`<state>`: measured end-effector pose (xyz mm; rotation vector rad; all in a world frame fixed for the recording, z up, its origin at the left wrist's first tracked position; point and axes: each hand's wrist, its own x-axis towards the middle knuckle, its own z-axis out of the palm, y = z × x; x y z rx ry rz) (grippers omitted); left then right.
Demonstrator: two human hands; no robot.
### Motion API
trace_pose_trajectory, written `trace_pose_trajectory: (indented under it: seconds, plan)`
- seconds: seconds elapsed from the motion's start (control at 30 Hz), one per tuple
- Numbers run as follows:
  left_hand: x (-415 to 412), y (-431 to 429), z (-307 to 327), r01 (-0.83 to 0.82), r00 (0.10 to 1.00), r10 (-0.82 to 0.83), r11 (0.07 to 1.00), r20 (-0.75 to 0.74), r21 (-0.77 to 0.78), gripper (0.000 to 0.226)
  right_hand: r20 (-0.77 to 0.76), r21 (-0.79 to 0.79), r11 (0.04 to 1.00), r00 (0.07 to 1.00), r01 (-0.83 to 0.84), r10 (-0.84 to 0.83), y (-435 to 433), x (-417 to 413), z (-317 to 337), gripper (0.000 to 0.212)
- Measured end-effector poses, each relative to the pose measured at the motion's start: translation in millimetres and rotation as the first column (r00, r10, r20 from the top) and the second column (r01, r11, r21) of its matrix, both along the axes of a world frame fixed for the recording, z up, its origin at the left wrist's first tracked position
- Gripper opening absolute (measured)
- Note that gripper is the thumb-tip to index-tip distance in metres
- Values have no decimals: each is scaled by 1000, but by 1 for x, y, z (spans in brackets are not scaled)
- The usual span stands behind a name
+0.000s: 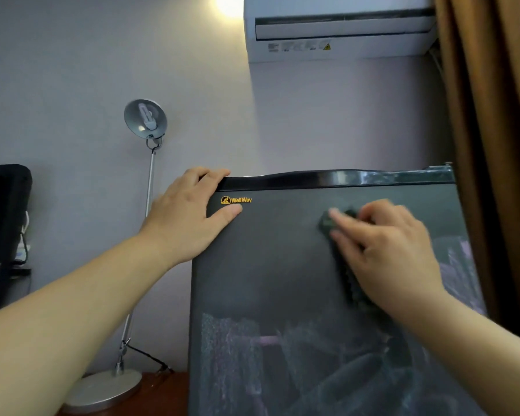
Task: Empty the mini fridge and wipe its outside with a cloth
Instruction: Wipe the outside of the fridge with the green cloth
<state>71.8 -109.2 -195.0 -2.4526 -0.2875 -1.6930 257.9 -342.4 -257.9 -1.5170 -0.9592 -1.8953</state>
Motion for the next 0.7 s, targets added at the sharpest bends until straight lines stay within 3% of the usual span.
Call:
trace_pose_trajectory:
  seconds: [0.07,0.2,0.33,0.4,0.53,0.63,0.7]
  plan:
    - [3,-10,-6,-170,985,170,983,16,70,73,-57,92,996,998,-11,16,-2,1,-5,32]
    - [16,-31,-24,-250,960,272,939,-65,236,80,144,-222,973,989,66,-34,9,-8,-51,35]
    - [27,-40,-30,-229,964,255,941,-77,248,72,-83,78,996,996,41,-35,-18,15,-20,37]
    - [30,-40,-32,-222,967,245,944,-65,243,71,-69,78,996,997,33,-28,-10,10,-28,38]
    - [31,-38,-33,-223,970,240,940,-38,258,71,73,-139,987,995,81,-72,-7,2,-46,36]
    - [31,-38,-33,-231,968,249,937,-35,261,71,-132,132,989,990,65,-48,-32,22,-18,37]
    - [32,-39,-34,-231,969,247,937,-28,260,71,-146,154,986,988,70,-48,-26,18,-25,38]
